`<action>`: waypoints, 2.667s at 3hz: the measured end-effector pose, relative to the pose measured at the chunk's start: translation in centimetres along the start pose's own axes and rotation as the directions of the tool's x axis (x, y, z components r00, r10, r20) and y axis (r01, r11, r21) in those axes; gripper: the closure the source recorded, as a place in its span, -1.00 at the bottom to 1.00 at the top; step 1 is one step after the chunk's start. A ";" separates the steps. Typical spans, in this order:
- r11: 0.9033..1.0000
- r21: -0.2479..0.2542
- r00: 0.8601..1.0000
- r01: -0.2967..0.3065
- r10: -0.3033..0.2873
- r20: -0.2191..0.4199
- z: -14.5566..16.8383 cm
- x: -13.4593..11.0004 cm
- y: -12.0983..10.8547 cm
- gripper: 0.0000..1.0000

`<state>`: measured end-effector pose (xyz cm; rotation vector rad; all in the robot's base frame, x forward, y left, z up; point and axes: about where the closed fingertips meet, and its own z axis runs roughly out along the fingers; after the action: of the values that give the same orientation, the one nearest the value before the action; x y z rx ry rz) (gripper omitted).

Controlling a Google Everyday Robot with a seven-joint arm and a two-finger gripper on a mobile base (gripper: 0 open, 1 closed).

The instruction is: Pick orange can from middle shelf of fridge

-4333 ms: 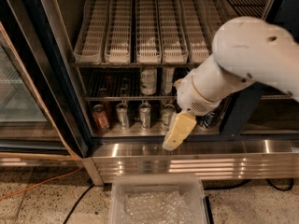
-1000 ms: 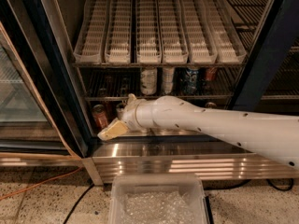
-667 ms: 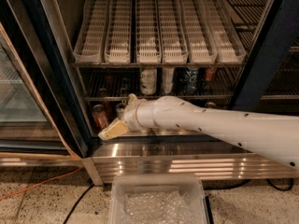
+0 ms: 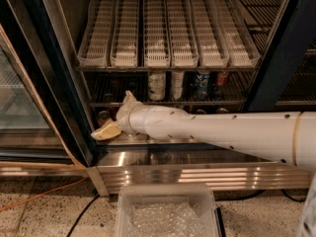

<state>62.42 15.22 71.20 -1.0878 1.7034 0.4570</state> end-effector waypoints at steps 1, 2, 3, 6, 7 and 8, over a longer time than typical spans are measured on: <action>0.996 0.085 0.997 0.025 -0.031 0.073 1.6 -2.3 -1.7 -1.00; 0.992 0.126 0.990 -0.007 -0.011 0.142 2.6 -3.7 -3.1 -1.00; 0.991 0.125 0.979 -0.042 0.016 0.204 3.3 -4.7 -4.0 -1.00; 0.982 0.159 0.959 -0.105 0.058 0.277 4.7 -5.0 -4.9 -1.00; 0.960 0.233 0.939 -0.156 0.071 0.336 5.4 -5.2 -6.5 -1.00; 0.942 0.284 0.919 -0.180 0.058 0.390 5.8 -6.1 -7.9 -1.00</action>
Offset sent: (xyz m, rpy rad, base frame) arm 0.0653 0.0204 0.0421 0.2052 -0.1733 -0.1348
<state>72.62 18.04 75.82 -0.6166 1.4417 0.4224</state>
